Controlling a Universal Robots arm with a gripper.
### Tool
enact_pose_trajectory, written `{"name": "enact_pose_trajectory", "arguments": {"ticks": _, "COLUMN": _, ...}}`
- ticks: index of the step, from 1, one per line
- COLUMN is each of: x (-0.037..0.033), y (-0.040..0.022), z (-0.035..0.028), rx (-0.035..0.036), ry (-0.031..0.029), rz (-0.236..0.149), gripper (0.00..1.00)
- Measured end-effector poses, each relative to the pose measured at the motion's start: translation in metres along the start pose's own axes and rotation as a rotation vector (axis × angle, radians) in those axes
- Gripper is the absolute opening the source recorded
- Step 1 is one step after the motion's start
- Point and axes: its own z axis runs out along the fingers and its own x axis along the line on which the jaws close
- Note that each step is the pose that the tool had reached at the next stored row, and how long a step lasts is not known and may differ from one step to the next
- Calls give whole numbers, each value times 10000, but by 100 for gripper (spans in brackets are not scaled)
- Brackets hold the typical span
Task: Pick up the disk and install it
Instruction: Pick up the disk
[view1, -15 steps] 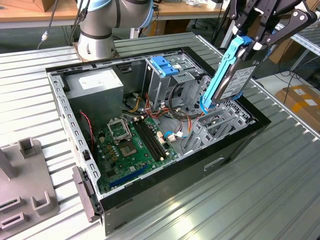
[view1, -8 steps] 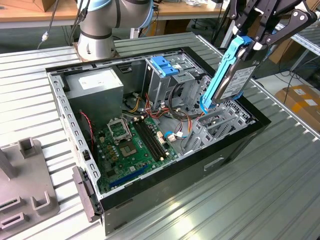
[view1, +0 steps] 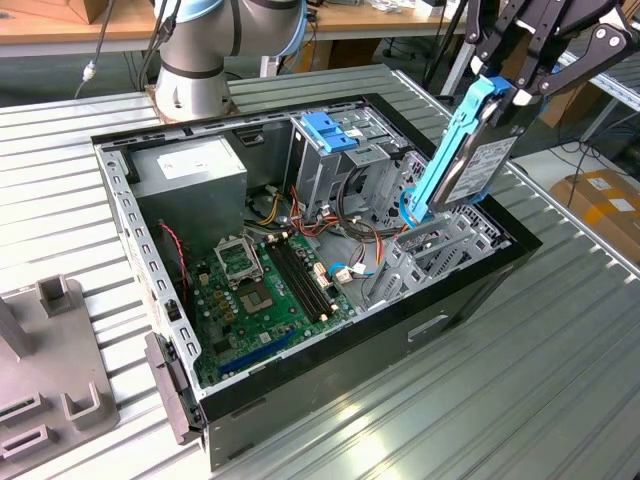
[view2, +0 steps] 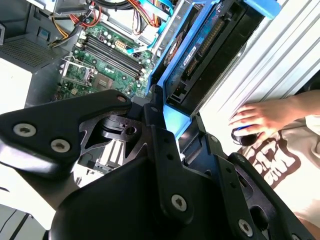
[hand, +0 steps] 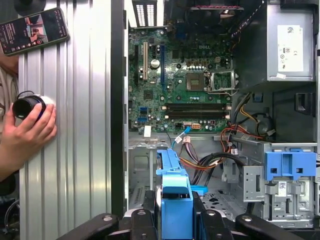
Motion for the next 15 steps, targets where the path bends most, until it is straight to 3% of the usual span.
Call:
{"name": "enact_pose_trajectory", "arguments": {"ticks": 3, "x": 46, "y": 0, "z": 2, "rx": 0, "ry": -1, "rz": 0, "gripper": 36}}
{"name": "enact_pose_trajectory", "arguments": {"ticks": 8, "x": 55, "y": -1, "z": 39, "rx": 209, "ry": -22, "rz": 2, "gripper": 36}}
{"name": "enact_pose_trajectory", "arguments": {"ticks": 15, "x": 55, "y": -1, "z": 48, "rx": 210, "ry": -21, "rz": 3, "gripper": 36}}
